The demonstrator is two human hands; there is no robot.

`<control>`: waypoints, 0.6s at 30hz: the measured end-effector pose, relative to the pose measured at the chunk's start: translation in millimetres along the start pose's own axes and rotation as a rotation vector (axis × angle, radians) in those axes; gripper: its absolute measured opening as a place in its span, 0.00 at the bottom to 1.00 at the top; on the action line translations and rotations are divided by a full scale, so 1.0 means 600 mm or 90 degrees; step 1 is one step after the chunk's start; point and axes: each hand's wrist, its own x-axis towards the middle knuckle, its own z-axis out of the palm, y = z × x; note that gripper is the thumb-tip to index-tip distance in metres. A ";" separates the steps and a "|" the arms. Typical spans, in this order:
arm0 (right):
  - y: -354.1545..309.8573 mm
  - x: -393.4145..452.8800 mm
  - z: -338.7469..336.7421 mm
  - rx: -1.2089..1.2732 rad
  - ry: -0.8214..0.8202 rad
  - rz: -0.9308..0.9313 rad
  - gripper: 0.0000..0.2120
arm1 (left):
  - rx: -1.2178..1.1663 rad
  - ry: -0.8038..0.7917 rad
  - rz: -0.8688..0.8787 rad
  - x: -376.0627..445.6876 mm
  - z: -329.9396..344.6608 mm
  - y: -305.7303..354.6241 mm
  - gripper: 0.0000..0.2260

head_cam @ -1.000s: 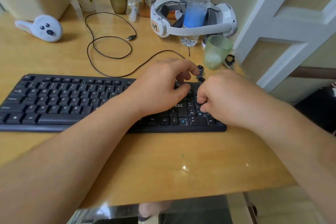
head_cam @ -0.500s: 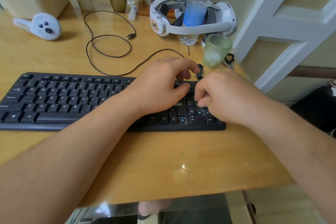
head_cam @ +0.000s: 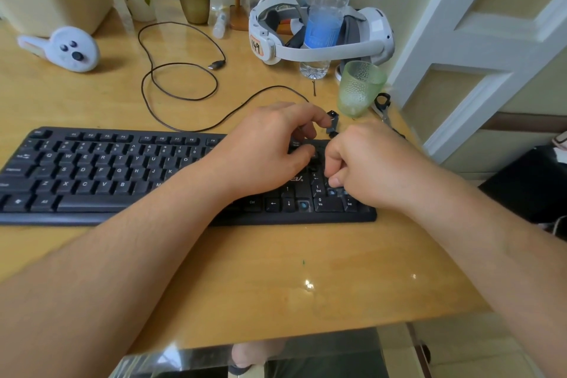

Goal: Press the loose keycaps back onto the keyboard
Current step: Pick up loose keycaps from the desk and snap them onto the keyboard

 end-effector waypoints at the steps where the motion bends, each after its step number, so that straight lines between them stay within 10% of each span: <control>1: 0.004 -0.001 0.002 0.017 0.002 0.001 0.05 | 0.000 0.000 0.002 0.000 0.000 0.000 0.18; 18: 0.041 0.003 0.015 0.255 0.037 0.108 0.11 | 0.025 -0.012 0.003 0.001 -0.002 -0.003 0.14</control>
